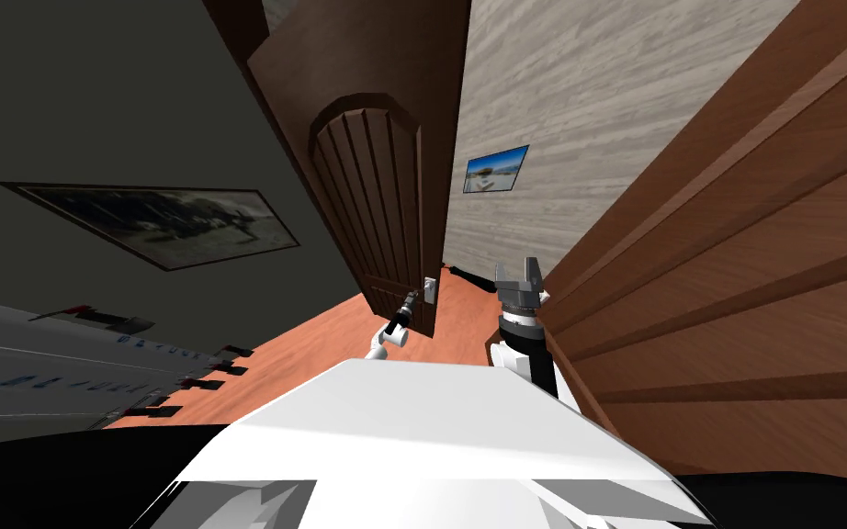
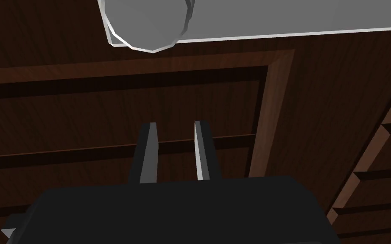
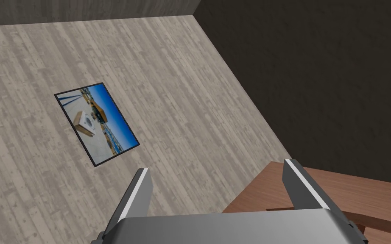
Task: Push the door open
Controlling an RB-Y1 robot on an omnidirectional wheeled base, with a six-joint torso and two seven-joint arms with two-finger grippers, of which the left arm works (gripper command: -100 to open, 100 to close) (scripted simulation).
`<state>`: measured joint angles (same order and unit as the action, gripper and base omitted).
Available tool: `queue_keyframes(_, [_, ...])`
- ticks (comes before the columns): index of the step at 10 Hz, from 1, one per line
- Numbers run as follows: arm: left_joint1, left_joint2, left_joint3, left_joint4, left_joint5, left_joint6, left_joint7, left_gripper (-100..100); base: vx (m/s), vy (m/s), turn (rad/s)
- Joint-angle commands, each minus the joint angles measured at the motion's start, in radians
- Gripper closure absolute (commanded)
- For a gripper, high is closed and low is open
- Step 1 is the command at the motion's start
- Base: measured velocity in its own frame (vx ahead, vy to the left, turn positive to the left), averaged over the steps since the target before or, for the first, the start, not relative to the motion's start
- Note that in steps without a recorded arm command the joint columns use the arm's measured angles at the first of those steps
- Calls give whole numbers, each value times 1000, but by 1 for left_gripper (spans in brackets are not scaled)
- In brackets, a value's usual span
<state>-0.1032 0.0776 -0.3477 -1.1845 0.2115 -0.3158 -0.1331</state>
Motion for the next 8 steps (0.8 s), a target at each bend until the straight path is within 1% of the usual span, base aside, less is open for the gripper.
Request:
queue_keyframes(1, [6, -2, -16, -12, 3, 6, 3, -100, -259, 69, -9])
queue_keyframes(5, [16, -17, -47, -40, 9, 21, 9, -100, -238, 41, -9])
queue_keyframes(6, [18, -15, -43, -43, 8, 22, 7, -100, -94, 19, -6])
queue_keyframes(8, [14, -13, -38, -36, 6, 18, 6, -100, 143, -41, -28])
